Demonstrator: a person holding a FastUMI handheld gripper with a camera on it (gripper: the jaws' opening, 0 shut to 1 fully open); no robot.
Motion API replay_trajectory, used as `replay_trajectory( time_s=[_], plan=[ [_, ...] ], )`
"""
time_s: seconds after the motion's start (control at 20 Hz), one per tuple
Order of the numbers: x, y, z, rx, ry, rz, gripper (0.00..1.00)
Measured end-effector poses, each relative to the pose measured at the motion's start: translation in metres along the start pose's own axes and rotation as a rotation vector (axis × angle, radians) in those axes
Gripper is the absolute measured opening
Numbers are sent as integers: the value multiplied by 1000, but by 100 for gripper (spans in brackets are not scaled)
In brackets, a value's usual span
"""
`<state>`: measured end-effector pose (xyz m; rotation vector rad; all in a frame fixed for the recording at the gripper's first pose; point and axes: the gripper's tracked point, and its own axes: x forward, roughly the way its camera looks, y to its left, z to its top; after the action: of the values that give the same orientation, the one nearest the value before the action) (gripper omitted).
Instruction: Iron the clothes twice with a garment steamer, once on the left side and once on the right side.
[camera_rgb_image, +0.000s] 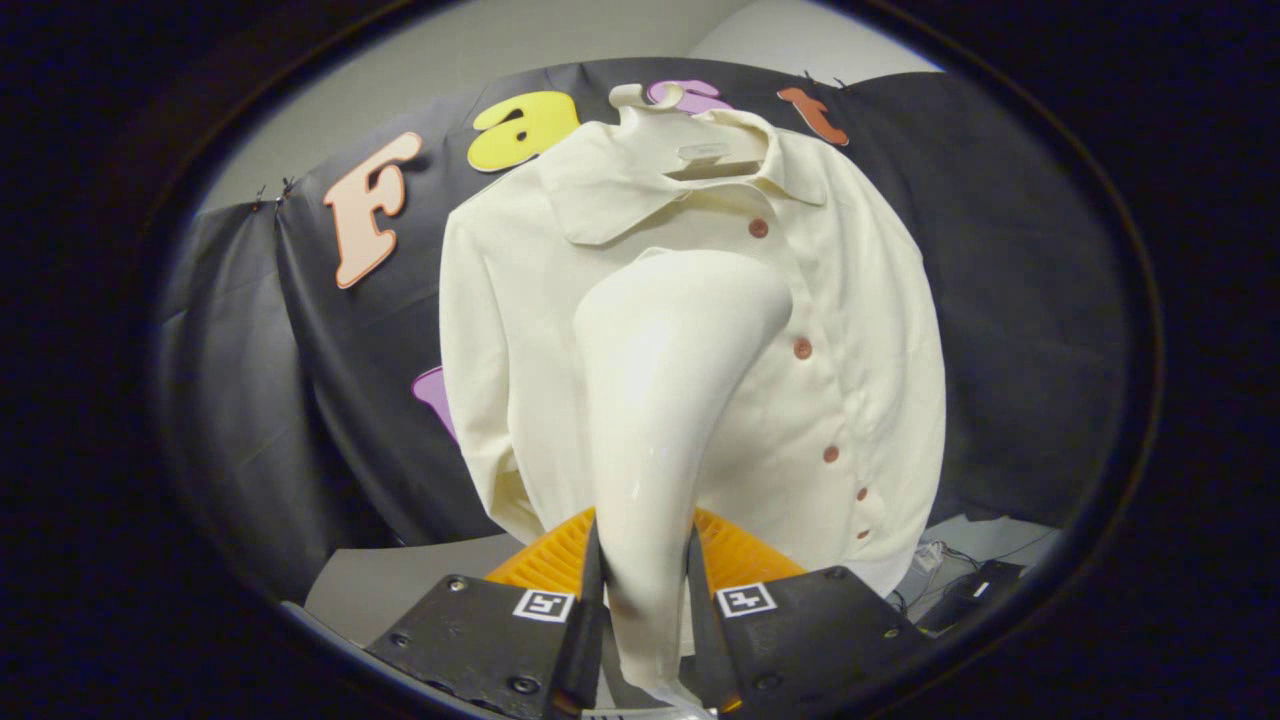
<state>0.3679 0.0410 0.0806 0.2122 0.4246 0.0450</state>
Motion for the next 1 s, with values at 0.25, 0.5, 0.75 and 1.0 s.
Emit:
replay_trajectory(
  time_s=[0.25,0.5,0.75,1.0],
  plan=[
    [2,-6,-23,4,46,7,38],
    [4,-18,-58,-25,113,16,38],
    [6,-28,-101,-49,188,30,38],
    [7,-32,-164,-105,314,49,38]
  ],
)
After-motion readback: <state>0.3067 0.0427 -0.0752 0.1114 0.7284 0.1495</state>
